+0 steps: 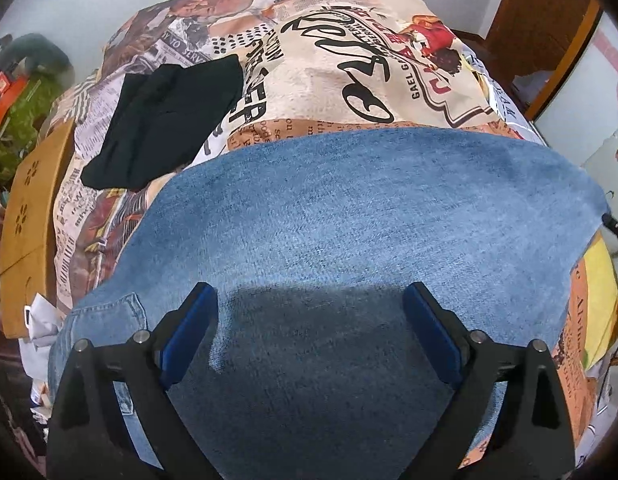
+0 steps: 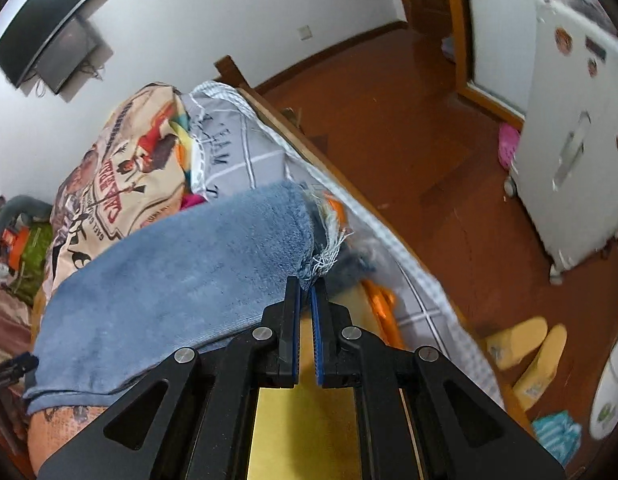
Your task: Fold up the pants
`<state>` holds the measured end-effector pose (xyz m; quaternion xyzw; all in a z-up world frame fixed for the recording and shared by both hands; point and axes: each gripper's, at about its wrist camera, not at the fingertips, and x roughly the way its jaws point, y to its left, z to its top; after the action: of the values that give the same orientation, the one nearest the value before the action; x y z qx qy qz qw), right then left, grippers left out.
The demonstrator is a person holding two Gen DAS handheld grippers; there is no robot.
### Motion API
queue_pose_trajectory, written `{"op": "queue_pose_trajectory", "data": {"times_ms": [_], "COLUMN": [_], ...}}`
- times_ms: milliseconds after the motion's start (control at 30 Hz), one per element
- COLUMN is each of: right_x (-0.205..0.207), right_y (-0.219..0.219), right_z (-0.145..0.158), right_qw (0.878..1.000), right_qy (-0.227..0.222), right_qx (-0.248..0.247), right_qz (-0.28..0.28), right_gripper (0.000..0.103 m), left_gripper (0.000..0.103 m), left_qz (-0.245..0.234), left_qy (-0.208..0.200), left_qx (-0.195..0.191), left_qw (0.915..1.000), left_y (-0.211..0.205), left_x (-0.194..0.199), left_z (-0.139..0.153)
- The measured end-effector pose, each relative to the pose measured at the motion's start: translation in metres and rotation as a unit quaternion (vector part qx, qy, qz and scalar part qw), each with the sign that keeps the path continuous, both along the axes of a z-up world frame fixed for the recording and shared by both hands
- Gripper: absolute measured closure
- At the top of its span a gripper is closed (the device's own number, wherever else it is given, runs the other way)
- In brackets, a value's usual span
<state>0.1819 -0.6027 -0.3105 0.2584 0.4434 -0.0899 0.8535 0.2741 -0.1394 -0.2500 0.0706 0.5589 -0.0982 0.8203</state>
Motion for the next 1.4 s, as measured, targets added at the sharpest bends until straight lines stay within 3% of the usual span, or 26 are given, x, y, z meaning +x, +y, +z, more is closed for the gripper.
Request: {"op": "queue_pose_trajectory", "data": {"times_ms": [233,500,700,833,1033,1400], "right_x": [0.003,0.01,0.037,0.059,0.1,0.155], "right_y": [0.015,0.063,0.137,0.19,0.285,0.423], "right_z": [0.027,0.083,0.119,0.129,0.122,0.082], "right_qw": [0.994,0.989,0.976,0.964,0.939,0.878], "right_qy": [0.03,-0.048,-0.108,-0.129,-0.12,-0.048], "right_qx": [-0.107,-0.122,-0.117,-0.1,-0.081,-0.069], "right_qz": [0.003,0.062,0.149,0.211,0.313,0.471], "right_gripper": [0.092,0.068,0.065,0.065,0.065,0.065], "left_gripper": [0.007,0.007,0.007,0.007,0.007,0.007], "left_qz": [-0.006,0.066,0.138,0.182,0.229,0.289], "left_qy": [-0.017,-0.066,-0.11,-0.119,-0.1,0.014], "left_qx": [0.01,-0.003,0.003,0.009,0.029,0.007], "left_qw": [0.9998,0.9957,0.9843,0.976,0.968,0.9571], "left_y": [0.009,0.074,0.152,0.202,0.261,0.329], "left_x": [-0.008,-0.008,-0.008,-0.008,-0.011,-0.018], "left_z": [0.007,0.038,0.067,0.071,0.047,-0.047]}}
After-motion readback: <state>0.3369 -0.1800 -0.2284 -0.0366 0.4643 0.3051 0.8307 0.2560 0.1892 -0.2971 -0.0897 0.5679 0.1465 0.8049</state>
